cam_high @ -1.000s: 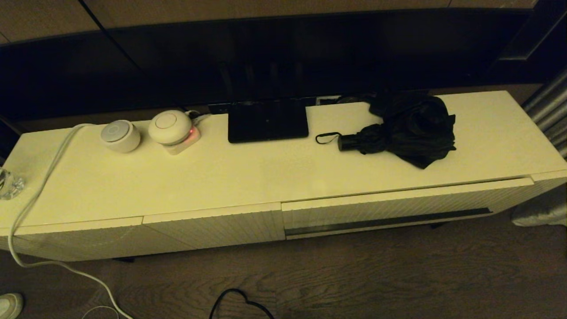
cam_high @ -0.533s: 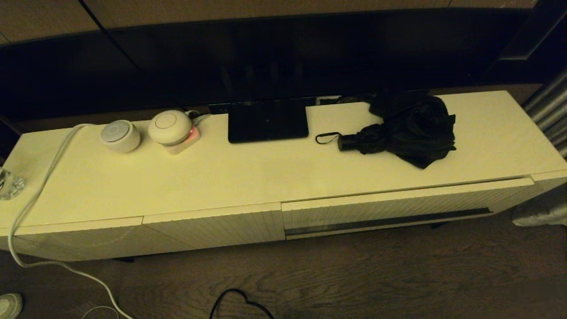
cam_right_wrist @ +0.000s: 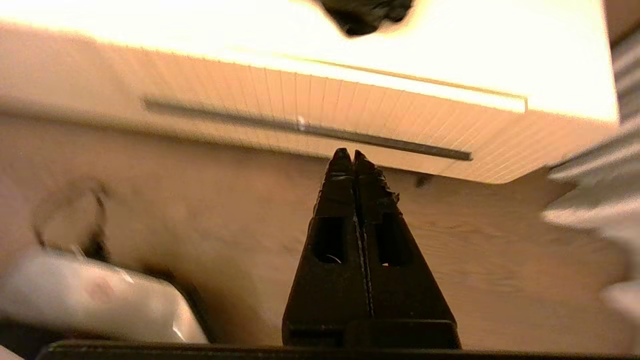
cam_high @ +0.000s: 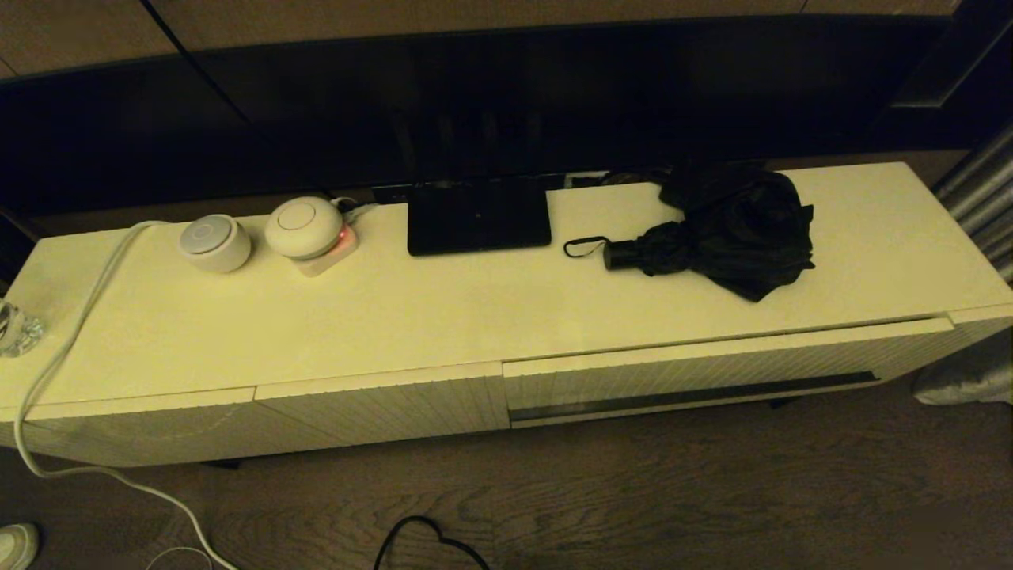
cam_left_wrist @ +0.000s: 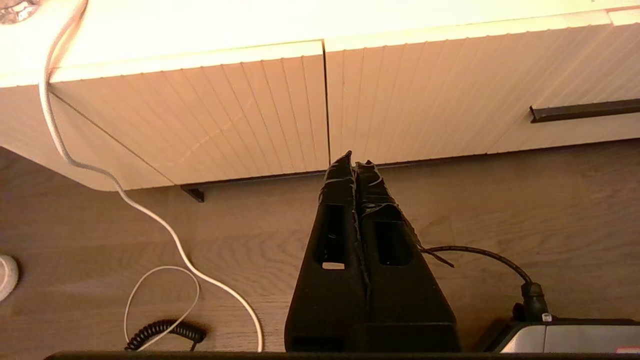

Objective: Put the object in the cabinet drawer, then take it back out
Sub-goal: Open the drawer

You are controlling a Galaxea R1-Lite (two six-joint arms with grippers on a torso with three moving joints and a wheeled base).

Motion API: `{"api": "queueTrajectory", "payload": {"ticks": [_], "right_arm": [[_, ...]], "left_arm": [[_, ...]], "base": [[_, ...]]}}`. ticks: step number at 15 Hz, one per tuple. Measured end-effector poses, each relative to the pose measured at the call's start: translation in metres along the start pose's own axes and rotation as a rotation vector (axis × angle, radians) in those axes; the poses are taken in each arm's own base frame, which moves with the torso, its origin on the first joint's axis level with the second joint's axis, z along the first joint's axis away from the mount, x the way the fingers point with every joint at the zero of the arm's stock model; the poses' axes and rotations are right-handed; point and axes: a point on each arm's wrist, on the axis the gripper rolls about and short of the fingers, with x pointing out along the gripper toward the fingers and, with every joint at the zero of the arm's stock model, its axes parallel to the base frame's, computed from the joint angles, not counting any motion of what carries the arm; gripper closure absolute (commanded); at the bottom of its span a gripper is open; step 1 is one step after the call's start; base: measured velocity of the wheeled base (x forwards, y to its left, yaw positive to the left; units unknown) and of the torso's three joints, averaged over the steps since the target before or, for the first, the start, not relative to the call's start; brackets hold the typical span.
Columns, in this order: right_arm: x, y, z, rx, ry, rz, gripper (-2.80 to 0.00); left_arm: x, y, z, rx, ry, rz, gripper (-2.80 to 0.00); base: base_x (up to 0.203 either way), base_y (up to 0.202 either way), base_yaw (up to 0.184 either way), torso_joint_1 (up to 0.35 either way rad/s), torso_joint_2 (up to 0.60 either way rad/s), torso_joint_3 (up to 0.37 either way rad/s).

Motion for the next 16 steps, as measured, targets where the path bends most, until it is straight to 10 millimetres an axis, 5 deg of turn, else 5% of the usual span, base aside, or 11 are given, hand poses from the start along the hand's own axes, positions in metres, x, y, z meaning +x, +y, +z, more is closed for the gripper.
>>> {"api": "queueTrajectory", "payload": {"ticks": [8, 16], "right_arm": [[0.075, -0.014, 0.014, -0.726, 0.303, 0.191, 0.00], [0.130, 0.002, -0.012, -0.885, 0.449, 0.539, 0.00]], "left_arm": [[0.000, 0.000, 0.000, 0.000, 0.000, 0.000, 0.00], [0.000, 0.000, 0.000, 0.000, 0.000, 0.000, 0.00]], "base": [[0.000, 0.000, 0.000, 0.000, 0.00, 0.000], [0.000, 0.000, 0.000, 0.000, 0.00, 0.000]]}}
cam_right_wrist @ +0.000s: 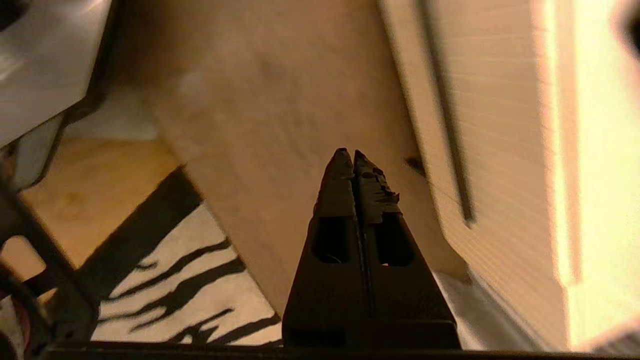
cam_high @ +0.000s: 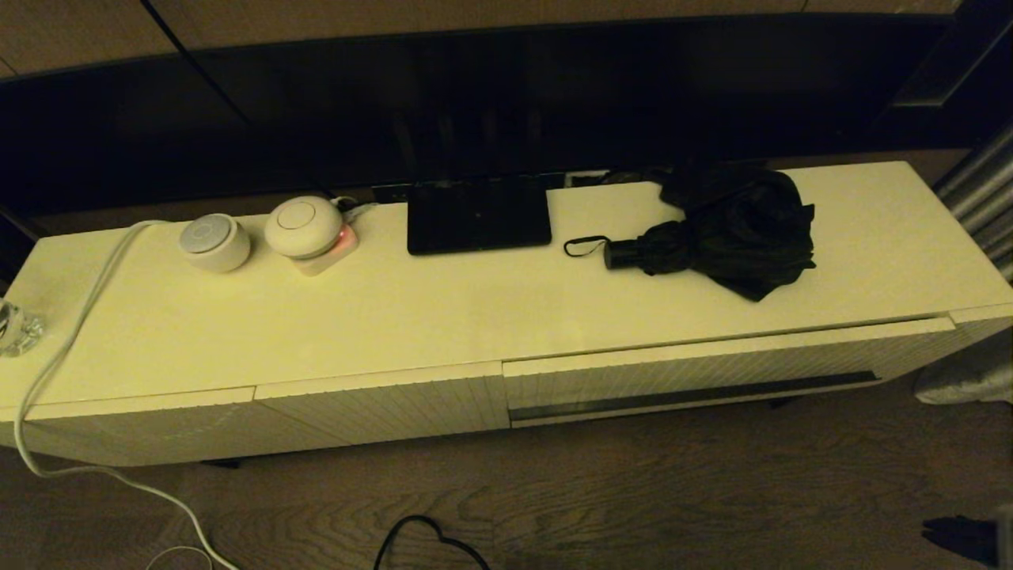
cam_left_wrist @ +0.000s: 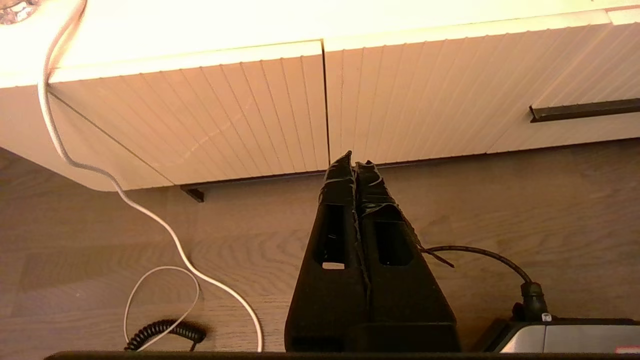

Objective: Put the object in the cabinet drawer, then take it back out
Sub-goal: Open the drawer

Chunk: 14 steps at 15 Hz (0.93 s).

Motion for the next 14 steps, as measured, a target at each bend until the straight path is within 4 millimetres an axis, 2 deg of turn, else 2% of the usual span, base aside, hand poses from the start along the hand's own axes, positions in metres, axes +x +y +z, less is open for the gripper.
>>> {"api": "queueTrajectory", "payload": {"ticks": [3, 6, 14], "right_arm": [[0.023, -0.002, 0.010, -0.041, 0.025, 0.065, 0.00], [0.050, -0.005, 0.021, -0.004, -0.005, 0.047, 0.00], [0.095, 0.002, 0.020, -0.009, 0.043, 0.124, 0.00]], "left_arm": [[0.000, 0.000, 0.000, 0.000, 0.000, 0.000, 0.00], [0.000, 0.000, 0.000, 0.000, 0.000, 0.000, 0.00], [0.000, 0.000, 0.000, 0.000, 0.000, 0.000, 0.00]], "base": [[0.000, 0.000, 0.000, 0.000, 0.00, 0.000], [0.000, 0.000, 0.000, 0.000, 0.00, 0.000], [0.000, 0.000, 0.000, 0.000, 0.00, 0.000]]}}
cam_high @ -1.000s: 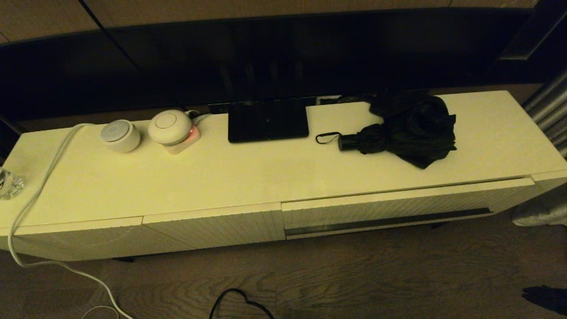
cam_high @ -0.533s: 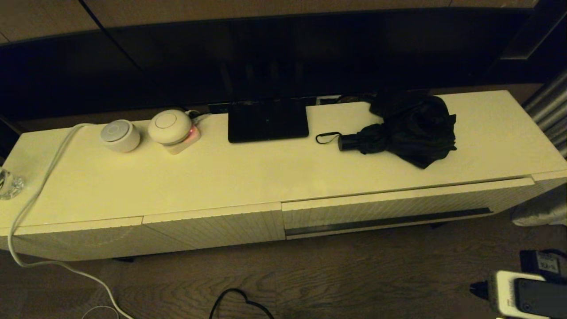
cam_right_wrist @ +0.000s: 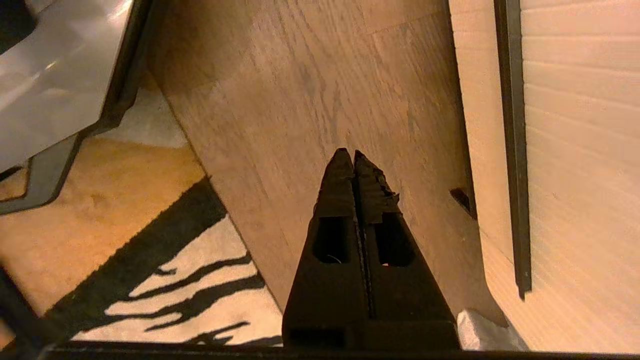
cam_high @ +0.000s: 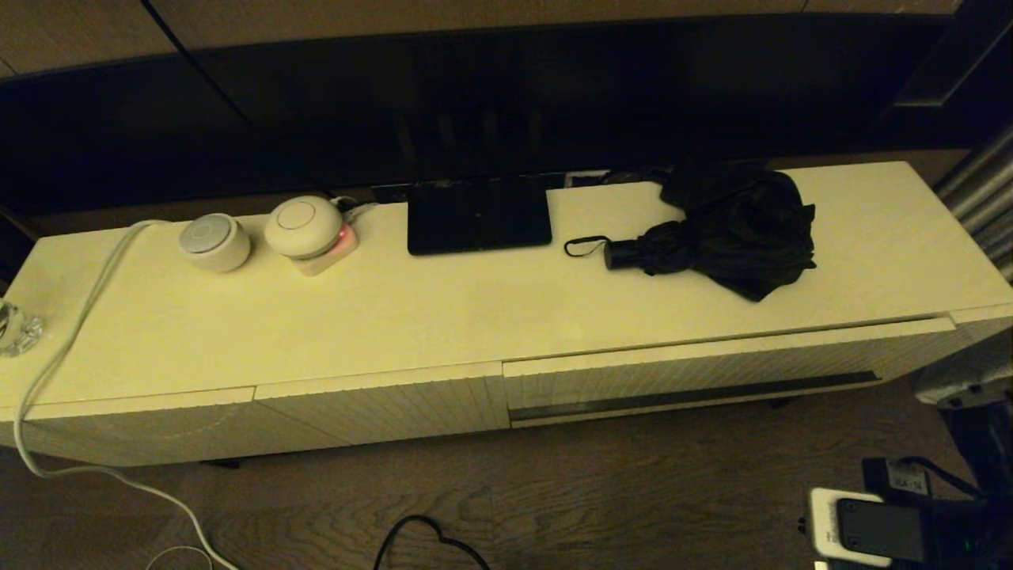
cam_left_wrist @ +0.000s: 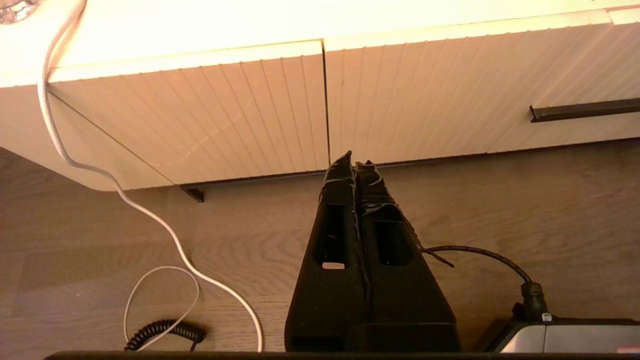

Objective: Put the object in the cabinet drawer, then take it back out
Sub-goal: Open the drawer

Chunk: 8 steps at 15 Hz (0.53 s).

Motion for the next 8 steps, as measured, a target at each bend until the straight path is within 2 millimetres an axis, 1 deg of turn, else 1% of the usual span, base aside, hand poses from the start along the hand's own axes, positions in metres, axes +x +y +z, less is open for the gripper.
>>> {"api": "queueTrajectory", "payload": {"ticks": [6, 8], "right_arm": [[0.034, -0.007, 0.004, -0.004, 0.057, 0.030, 0.00], [0.045, -0.012, 0.007, -0.005, 0.073, 0.033, 0.00]], "left_arm": [[0.000, 0.000, 0.000, 0.000, 0.000, 0.000, 0.00], [0.000, 0.000, 0.000, 0.000, 0.000, 0.000, 0.00]], "base": [[0.000, 0.000, 0.000, 0.000, 0.00, 0.000], [0.000, 0.000, 0.000, 0.000, 0.00, 0.000]]}}
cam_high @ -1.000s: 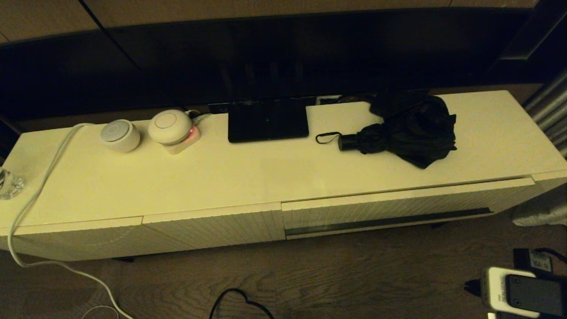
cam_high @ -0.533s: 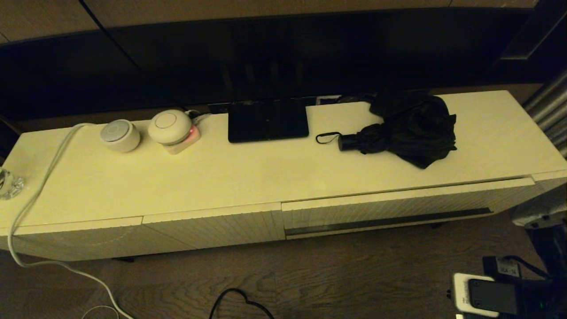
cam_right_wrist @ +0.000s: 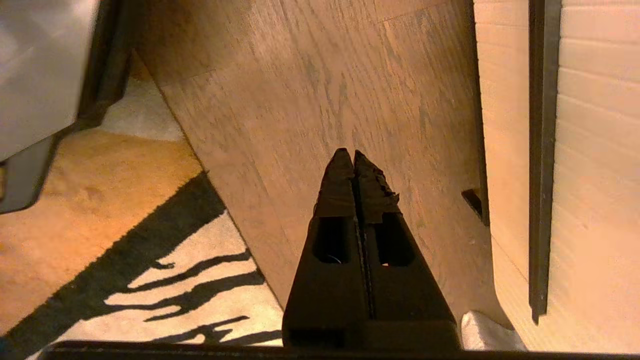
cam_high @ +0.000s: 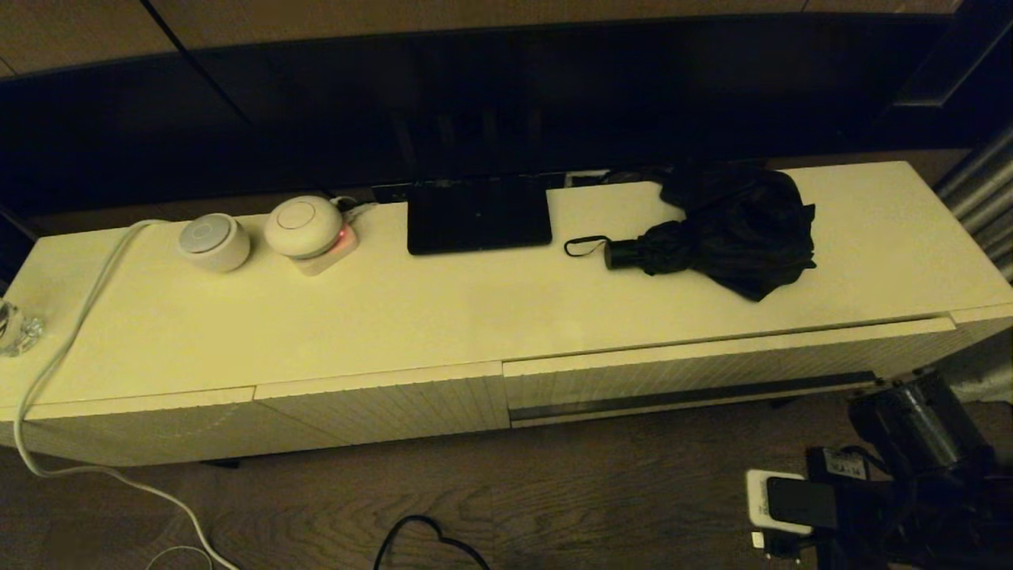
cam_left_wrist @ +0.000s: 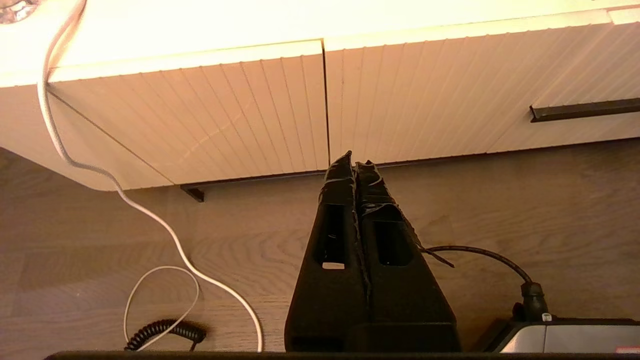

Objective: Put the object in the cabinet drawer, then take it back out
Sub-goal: Open the drawer

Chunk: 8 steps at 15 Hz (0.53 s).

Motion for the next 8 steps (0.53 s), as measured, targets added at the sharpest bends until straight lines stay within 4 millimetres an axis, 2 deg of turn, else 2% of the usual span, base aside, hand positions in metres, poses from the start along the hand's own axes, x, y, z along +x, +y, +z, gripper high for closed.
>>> {"api": "queueTrajectory", "payload": {"ticks": [3, 8], "right_arm": [[0.017, -0.008, 0.004, -0.003, 0.050, -0.016, 0.00], [0.044, -0.017, 0.010, -0.012, 0.029, -0.058, 0.00]], "left_arm": [[0.000, 0.000, 0.000, 0.000, 0.000, 0.000, 0.00], [0.000, 0.000, 0.000, 0.000, 0.000, 0.000, 0.00]], "base": [[0.000, 0.000, 0.000, 0.000, 0.00, 0.000], [0.000, 0.000, 0.000, 0.000, 0.00, 0.000]]}}
